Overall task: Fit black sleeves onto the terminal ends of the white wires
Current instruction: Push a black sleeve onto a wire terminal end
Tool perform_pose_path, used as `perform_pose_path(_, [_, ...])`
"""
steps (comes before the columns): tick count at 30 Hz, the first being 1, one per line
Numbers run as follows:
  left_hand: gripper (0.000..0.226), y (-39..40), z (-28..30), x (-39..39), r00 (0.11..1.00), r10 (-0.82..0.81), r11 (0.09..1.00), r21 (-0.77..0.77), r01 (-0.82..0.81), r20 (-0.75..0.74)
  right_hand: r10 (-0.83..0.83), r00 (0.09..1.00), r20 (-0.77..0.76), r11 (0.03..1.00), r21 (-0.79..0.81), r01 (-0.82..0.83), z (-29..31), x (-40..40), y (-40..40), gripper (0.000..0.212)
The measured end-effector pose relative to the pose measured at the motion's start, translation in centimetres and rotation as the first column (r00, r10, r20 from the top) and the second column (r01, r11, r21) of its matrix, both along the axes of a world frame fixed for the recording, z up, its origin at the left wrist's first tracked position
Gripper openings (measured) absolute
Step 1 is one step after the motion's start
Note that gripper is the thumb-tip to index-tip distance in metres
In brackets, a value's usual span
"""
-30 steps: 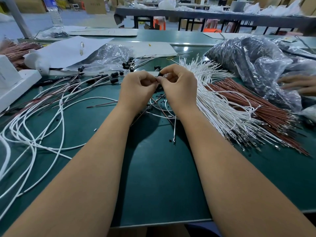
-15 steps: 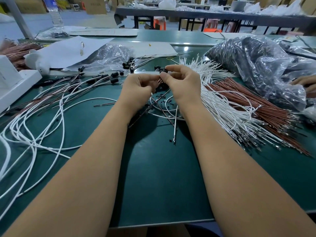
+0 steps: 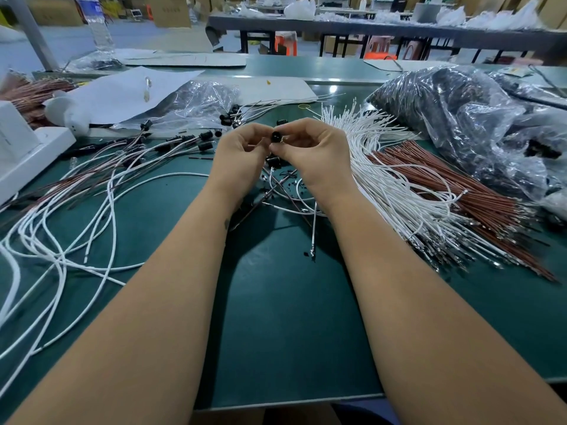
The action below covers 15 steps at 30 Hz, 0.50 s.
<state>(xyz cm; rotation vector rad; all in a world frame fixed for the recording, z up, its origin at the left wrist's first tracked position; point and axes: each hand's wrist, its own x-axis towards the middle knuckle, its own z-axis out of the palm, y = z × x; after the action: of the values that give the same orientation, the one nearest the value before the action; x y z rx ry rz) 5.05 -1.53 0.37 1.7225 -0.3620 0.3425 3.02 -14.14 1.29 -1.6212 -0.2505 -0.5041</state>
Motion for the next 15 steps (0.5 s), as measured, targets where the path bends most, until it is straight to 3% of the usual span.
perform_pose_path(7, [0.020,-0.05,0.02,0.08,0.999,-0.016,0.999,-0.033,0.015,-0.040,0.009,1.000,0.021,1.000,-0.014,-0.008,0.10,0.01,0.20,0.024])
perform_pose_path(12, [0.004,-0.27,0.14,-0.16,0.998,-0.007,1.000,0.007,0.007,-0.068,-0.132,0.991,0.027,0.990,-0.052,0.133,0.03,0.28,-0.12,0.023])
perform_pose_path(15, [0.008,-0.32,0.22,-0.34,0.999,0.018,1.000,0.027,-0.017,-0.039,-0.165,0.986,-0.025,0.985,-0.054,0.163,-0.02,0.50,-0.40,0.021])
